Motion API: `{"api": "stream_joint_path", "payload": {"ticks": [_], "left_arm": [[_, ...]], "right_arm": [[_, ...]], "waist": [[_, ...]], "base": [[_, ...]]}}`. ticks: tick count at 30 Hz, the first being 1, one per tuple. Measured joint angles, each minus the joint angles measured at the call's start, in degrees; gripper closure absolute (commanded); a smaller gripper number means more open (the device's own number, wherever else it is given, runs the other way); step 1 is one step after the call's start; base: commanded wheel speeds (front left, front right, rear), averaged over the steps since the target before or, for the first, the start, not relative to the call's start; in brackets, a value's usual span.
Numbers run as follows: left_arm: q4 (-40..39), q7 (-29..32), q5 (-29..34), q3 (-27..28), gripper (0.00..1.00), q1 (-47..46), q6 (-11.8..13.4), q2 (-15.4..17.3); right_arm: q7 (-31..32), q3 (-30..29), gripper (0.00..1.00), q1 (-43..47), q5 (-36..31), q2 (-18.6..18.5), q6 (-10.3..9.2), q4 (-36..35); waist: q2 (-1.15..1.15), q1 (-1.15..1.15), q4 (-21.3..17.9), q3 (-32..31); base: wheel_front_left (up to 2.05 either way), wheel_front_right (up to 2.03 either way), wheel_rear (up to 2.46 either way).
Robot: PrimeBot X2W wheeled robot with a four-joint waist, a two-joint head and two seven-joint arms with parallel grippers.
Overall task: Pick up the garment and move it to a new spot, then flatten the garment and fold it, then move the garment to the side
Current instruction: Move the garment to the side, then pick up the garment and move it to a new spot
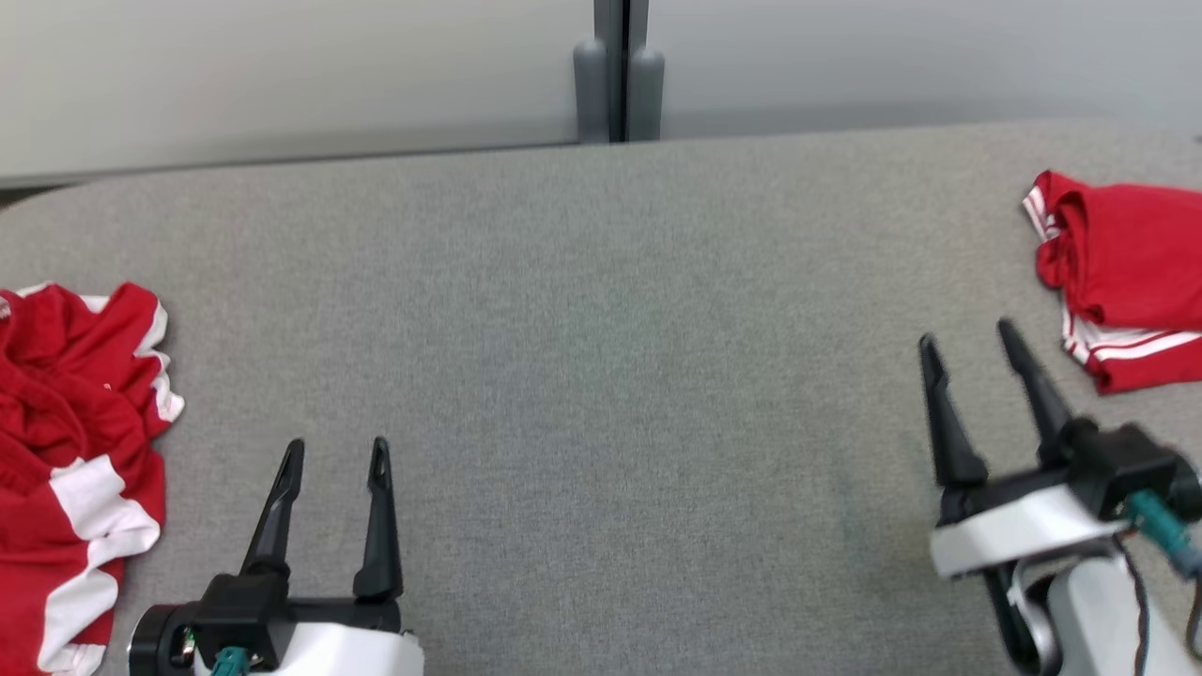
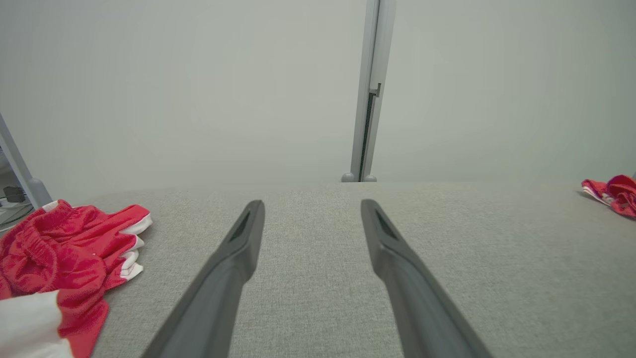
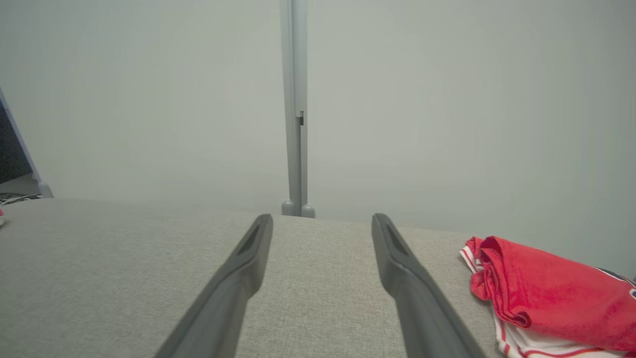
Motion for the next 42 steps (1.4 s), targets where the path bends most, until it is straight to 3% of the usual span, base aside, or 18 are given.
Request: {"api": "stream_joint_path", "payload": {"ticks": [3, 10, 19, 42], "left_arm": [[0.07, 0.01, 0.08, 1.98, 0.0, 2.03, -1.55, -0.01], [1.76, 0.01, 0.35, 4.12, 0.0, 5.02, -3.94, 0.0], [5.42, 0.01, 0.34, 4.03, 0.0, 7.04, -4.14, -0.01], [7.72, 0.01, 0.94, 2.9, 0.0, 7.03, -3.94, -0.04]], "right_arm": [[0.01, 0.05, 0.0, 4.65, -1.16, 2.86, 0.01, -1.24], [0.01, 0.69, 0.0, 10.97, -2.99, 3.86, 0.01, -1.69], [0.0, 1.51, 0.0, 15.32, -3.35, 5.11, 0.01, -2.0], [0.01, 0.21, 0.0, 16.35, -2.97, 5.92, 0.0, -1.91]], "waist": [[0.0, 0.0, -0.28, -3.16], [0.0, 0.0, -1.37, -9.01], [0.0, 0.0, -2.61, -12.66], [0.0, 0.0, -1.11, -13.2]], "base": [[0.0, 0.0, 0.0], [0.0, 0.0, 0.0], [0.0, 0.0, 0.0], [0.0, 0.0, 0.0]]}}
